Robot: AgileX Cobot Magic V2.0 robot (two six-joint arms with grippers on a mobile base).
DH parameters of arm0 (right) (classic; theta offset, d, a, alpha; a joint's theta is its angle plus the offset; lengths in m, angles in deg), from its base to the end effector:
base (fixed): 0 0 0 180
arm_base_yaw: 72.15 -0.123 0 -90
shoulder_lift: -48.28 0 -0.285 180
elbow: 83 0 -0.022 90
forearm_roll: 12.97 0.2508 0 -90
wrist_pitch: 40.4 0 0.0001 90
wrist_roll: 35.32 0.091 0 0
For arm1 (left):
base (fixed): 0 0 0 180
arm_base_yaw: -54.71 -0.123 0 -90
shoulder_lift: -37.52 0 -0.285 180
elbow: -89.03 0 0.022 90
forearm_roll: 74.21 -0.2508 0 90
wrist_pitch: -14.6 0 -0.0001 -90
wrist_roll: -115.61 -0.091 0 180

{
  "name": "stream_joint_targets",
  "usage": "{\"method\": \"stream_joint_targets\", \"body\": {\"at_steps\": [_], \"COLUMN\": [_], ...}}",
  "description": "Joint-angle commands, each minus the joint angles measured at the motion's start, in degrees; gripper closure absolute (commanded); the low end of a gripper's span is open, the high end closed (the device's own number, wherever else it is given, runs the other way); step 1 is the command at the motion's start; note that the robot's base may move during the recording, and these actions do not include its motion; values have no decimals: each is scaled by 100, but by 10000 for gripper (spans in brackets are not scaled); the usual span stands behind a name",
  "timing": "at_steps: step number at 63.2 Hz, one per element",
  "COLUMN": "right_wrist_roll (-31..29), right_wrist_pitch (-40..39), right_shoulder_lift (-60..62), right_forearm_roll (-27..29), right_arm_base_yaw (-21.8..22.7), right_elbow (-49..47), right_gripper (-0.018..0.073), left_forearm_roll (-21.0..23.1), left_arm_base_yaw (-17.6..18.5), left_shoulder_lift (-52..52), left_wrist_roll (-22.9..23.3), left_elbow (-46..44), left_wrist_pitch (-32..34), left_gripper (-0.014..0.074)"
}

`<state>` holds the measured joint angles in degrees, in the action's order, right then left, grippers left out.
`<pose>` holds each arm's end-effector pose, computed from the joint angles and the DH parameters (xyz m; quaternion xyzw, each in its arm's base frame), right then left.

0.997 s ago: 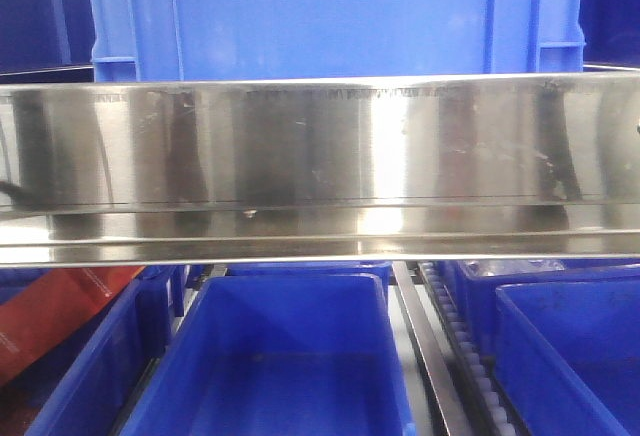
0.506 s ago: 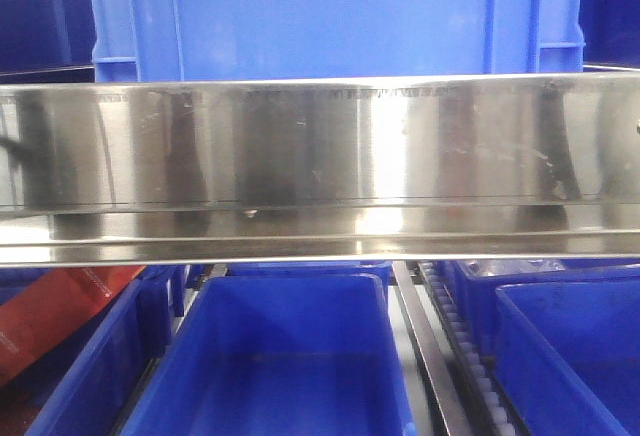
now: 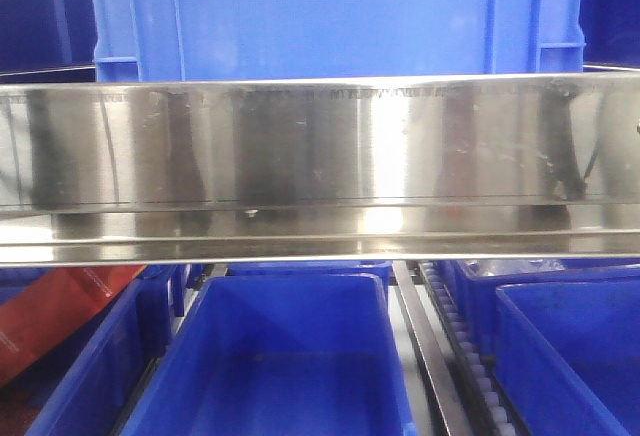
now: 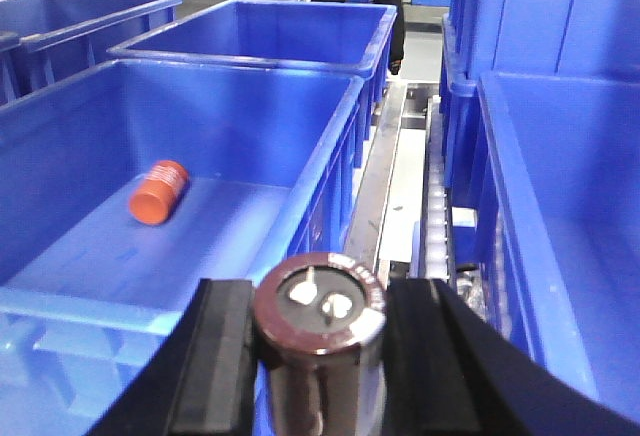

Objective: Place cylindrical capacitor in blue bin on shelf
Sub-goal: 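Extend the right gripper over the blue bin and release the capacitor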

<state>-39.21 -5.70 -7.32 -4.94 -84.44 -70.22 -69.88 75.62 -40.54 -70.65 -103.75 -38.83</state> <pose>0.1474 0.0395 0.4508 -0.0898 0.7762 0.1123 0.6139 0.2216 -0.0906 0.4831 0.1981 0.8366 -0.1022 0.5004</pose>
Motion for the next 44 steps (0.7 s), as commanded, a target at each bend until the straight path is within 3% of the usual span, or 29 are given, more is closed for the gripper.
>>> {"method": "stream_joint_targets", "body": {"at_steps": [1,9,18,31,44], "right_wrist_roll": [-31,-31,-135,-282,-381], "right_wrist_pitch": [-253,-138,81,618,1042], "right_shoulder_lift": [-79,-461,-1155,-2480,-3847], "right_forearm_roll": [1,16,28,28,28], "right_arm_base_yaw": [-42,-156,-549,-1219,-1518], "right_elbow": [-205,-800,-1770,-3082,-3873], "right_gripper": [713,713,713,713,713], "left_forearm_roll": [46,58,58,58,58], "left_arm_base_yaw": [-27,-27,-27,-27,-27], "left_shoulder_lift": [601,1402,2150,2729,2835], "left_wrist_roll": [94,94,94,94,94], "left_elbow": [774,1768,2458,2810,2887], "left_wrist_pitch": [624,1180,1340,1317,1048], "left_gripper": [708,708,708,708,708]}}
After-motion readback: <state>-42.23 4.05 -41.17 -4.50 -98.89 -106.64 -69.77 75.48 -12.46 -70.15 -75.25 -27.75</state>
